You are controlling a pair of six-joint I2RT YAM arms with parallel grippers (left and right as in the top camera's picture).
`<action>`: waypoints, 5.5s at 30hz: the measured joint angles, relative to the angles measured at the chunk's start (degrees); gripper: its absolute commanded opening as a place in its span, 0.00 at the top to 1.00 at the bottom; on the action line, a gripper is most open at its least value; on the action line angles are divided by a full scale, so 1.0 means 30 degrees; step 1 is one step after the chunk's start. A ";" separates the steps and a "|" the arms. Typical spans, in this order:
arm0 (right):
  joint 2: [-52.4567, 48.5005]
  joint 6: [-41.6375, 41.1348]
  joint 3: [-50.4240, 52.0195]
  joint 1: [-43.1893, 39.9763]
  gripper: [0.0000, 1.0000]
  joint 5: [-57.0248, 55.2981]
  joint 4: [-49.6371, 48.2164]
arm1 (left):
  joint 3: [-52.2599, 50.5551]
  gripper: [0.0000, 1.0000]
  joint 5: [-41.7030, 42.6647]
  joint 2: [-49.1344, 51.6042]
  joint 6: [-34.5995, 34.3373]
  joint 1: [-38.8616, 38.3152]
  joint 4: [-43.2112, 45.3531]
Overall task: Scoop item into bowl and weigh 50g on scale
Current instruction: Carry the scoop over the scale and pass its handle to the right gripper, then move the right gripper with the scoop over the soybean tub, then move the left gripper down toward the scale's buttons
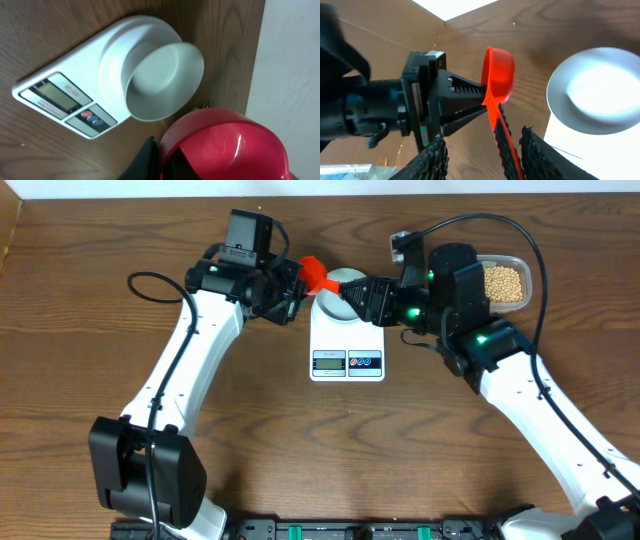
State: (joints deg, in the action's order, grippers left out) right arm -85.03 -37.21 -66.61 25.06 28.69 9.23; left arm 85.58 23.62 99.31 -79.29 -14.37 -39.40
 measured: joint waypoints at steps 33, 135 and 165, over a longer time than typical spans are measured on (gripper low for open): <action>-0.1086 -0.0219 0.0000 0.0066 0.83 0.0000 0.0117 | 0.0000 0.93 0.0015 0.0000 -0.0066 -0.0408 -0.0780; -0.0350 1.2743 -0.4488 -1.3318 0.99 -0.1676 1.2546 | 0.0000 0.15 0.2004 0.3257 1.8637 -0.0641 0.4677; -0.3512 1.2786 -0.4488 -1.4069 0.99 -0.1698 1.1868 | 0.0000 0.15 0.0991 0.3257 1.8425 -0.0663 0.5916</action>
State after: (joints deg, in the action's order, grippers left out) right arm -95.57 1.15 -80.07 -17.15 23.59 44.84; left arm 85.58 26.59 109.08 -24.01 -16.36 -21.65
